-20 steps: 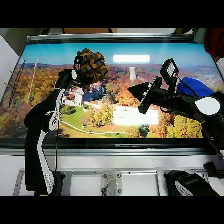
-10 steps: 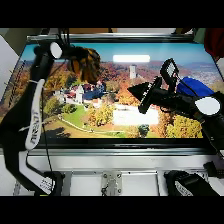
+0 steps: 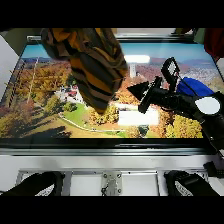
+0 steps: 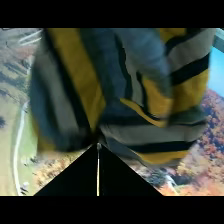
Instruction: Fold the clothes and pants, and hang the long-sleeved shirts on hangers.
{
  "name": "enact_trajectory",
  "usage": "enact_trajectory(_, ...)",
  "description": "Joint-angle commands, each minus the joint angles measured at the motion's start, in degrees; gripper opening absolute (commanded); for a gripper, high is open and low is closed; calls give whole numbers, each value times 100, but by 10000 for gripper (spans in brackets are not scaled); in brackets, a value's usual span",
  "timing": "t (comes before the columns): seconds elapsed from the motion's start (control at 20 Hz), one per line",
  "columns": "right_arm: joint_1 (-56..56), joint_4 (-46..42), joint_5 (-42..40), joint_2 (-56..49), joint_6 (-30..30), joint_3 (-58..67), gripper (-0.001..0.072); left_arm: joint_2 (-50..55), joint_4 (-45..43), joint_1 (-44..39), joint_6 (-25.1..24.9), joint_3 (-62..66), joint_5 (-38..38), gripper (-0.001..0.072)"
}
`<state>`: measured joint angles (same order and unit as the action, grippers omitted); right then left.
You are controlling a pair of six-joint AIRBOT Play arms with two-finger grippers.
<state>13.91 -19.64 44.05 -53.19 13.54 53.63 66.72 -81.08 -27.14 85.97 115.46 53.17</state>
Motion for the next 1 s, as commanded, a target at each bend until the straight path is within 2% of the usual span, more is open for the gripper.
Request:
enact_trajectory(0.0,-7,402,57,98,319,0,22,-494,-48,-55,-24,0,317,14)
enact_trajectory(0.15,-251,96,-9,328,251,0,22,-437,-26,334,321,-315,1475,15)
enact_trajectory(0.25,-404,79,-9,417,258,0,22,-435,-24,529,415,-1200,1755,14)
enact_trajectory(0.35,-422,199,-7,455,258,0,22,-433,-2,675,568,-2371,1687,14)
enact_trajectory(0.6,-417,557,-7,461,256,0,22,-433,28,1045,916,-5320,787,14)
enact_trajectory(0.75,-417,557,-7,459,256,0,22,-433,26,1296,946,-6179,728,14)
enact_trajectory(0.95,-413,713,-2,461,341,0,27,-437,28,1650,944,-6535,734,14)
